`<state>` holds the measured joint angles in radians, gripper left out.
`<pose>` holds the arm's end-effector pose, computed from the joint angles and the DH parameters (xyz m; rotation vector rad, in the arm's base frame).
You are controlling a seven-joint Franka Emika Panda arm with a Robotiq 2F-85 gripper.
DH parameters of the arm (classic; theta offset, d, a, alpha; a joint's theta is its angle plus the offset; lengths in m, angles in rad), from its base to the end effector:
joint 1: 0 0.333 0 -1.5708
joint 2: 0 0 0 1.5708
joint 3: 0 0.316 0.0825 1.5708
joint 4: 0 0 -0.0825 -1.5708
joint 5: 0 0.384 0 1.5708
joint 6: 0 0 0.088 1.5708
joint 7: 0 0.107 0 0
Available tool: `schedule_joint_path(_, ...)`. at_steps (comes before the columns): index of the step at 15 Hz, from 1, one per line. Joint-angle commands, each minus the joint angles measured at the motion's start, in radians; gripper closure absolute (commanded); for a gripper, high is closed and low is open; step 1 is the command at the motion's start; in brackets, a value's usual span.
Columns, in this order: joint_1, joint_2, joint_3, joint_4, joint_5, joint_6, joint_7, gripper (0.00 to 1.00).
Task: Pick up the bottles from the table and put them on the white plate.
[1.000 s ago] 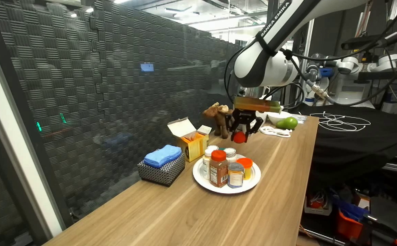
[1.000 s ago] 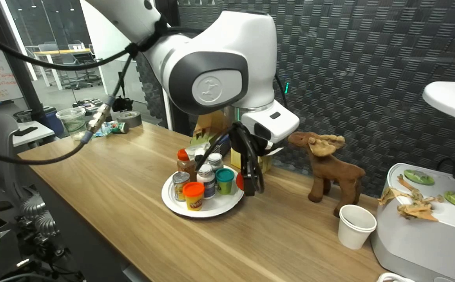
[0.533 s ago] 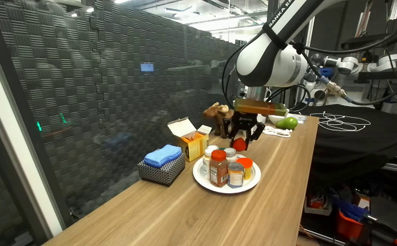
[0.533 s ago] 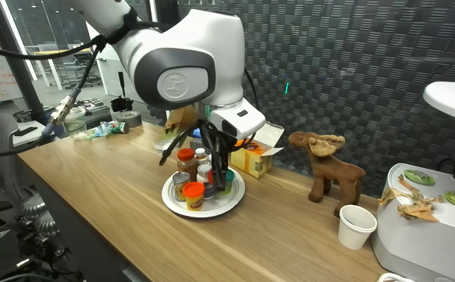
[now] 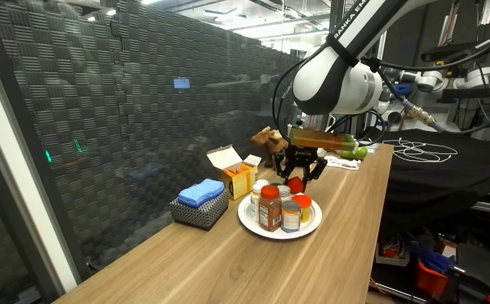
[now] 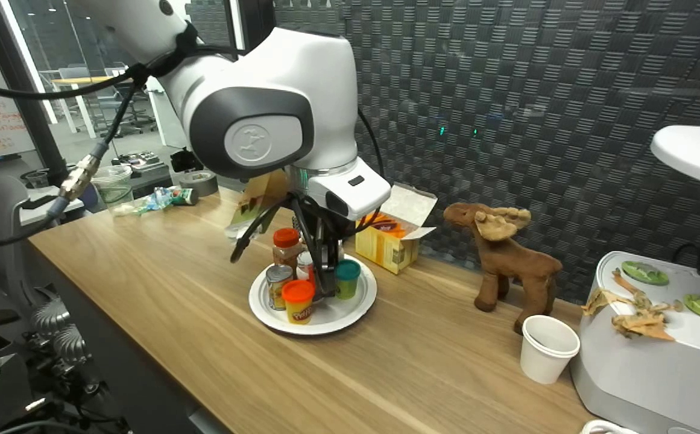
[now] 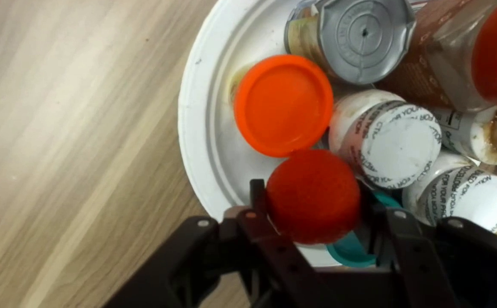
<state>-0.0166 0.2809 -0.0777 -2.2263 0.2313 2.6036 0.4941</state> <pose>0.5555 -0.0573 0.2556 -2.7905 1.1427 -0.1138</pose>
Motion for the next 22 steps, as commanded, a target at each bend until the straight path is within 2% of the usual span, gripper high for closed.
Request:
schedule_joint_path(1,0.008,-0.050,-0.013,-0.046,0.003,0.048,0.013,0.75)
schedule_joint_path(7,0.007,-0.066,-0.015,-0.061,0.008,0.084,0.009,0.75)
schedule_joint_path(8,0.008,-0.067,-0.015,-0.063,0.007,0.084,0.009,0.32)
schedule_joint_path(12,0.008,-0.076,-0.015,-0.070,0.004,0.089,0.011,0.04)
schedule_joint_path(13,0.009,-0.078,-0.016,-0.072,0.003,0.092,0.012,0.00)
schedule_joint_path(17,0.015,-0.110,-0.020,-0.092,-0.016,0.100,0.019,0.00)
schedule_joint_path(20,0.039,-0.188,-0.044,-0.104,-0.138,0.055,0.057,0.00)
schedule_joint_path(22,0.047,-0.282,-0.048,-0.100,-0.272,-0.040,0.059,0.00)
